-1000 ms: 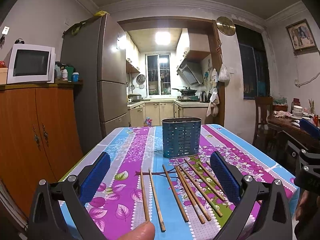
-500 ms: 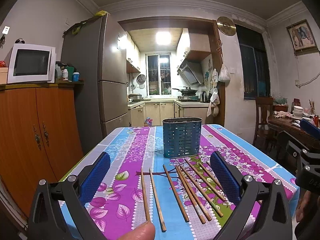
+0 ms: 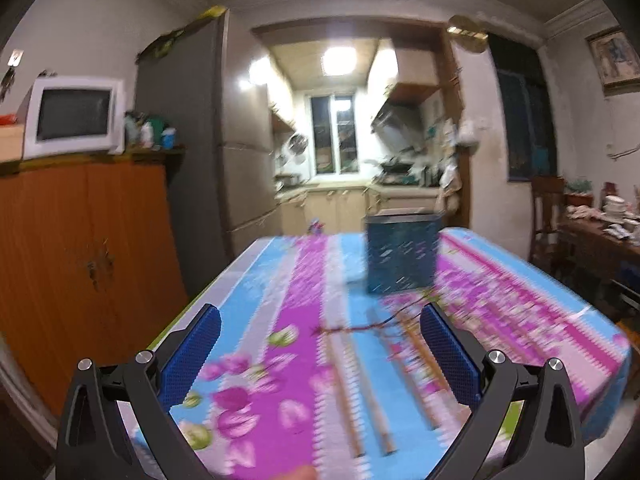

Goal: Organize utensils
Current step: 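Lower the right tool onto a wooden chopstick and close it while the left tool grasps another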

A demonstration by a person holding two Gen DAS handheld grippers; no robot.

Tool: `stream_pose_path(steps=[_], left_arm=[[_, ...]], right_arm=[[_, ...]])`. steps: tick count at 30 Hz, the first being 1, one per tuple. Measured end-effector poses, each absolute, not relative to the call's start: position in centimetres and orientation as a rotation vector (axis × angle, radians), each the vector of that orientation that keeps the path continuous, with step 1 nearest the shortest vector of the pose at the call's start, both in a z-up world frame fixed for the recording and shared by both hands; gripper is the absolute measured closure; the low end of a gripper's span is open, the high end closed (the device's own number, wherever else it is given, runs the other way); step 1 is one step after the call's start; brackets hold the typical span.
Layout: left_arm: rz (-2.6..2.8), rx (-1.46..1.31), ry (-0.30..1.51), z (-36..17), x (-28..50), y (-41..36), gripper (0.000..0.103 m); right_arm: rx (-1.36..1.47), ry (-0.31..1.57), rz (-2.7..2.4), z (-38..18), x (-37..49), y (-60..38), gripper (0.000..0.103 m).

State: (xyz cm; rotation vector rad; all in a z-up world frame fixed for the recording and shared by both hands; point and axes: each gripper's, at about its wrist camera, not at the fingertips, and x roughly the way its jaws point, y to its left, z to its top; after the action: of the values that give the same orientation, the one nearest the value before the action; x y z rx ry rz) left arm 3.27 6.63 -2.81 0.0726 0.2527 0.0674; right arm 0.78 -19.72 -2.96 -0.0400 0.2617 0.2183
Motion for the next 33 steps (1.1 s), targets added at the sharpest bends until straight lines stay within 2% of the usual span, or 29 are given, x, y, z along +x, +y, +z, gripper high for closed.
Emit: stream_pose_path(steps=[1,6,15,18,22,24,25,26,33], left_arm=[[0.086,0.069,0.276,-3.6,3.6,7.6,0.004],[0.081,0.025,0.382,-6.9,5.0,10.1,0.009],[0.018,-0.025,0.376,-9.4,4.2,11.0,0.012],[-0.027,-0.006,0.384,-10.1,3.5,10.0,0.022],[-0.133,0.08,0.413,-11.6,2.1,5.9,0.033],[-0.161,0.092,0.443,-12.5,2.5,4.4,0.042],[-0.183,0.087,0.473,-12.9,3.0,3.5,0.053],[-0.202,0.087,0.485,-13.2,3.4,2.8,0.058],[-0.267,0.132,0.488,-14.1,4.7,-1.3,0.063]], right_arm=[[-0.045,0.298,0.232,-4.0,0.9,-19.7,0.076],[-0.031,0.474,0.326,-9.8,2.4,-18.8,0.088],[-0.033,0.524,0.344,-12.1,5.5,-17.7,0.089],[-0.054,0.524,0.341,-12.6,6.0,-17.4,0.089],[-0.054,0.516,0.328,-12.7,6.0,-17.6,0.097],[-0.045,0.511,0.324,-12.7,5.8,-17.8,0.097],[-0.04,0.509,0.323,-12.8,5.8,-18.0,0.097],[-0.04,0.508,0.323,-12.7,5.8,-17.9,0.097],[-0.023,0.51,0.327,-12.8,5.8,-18.2,0.097]])
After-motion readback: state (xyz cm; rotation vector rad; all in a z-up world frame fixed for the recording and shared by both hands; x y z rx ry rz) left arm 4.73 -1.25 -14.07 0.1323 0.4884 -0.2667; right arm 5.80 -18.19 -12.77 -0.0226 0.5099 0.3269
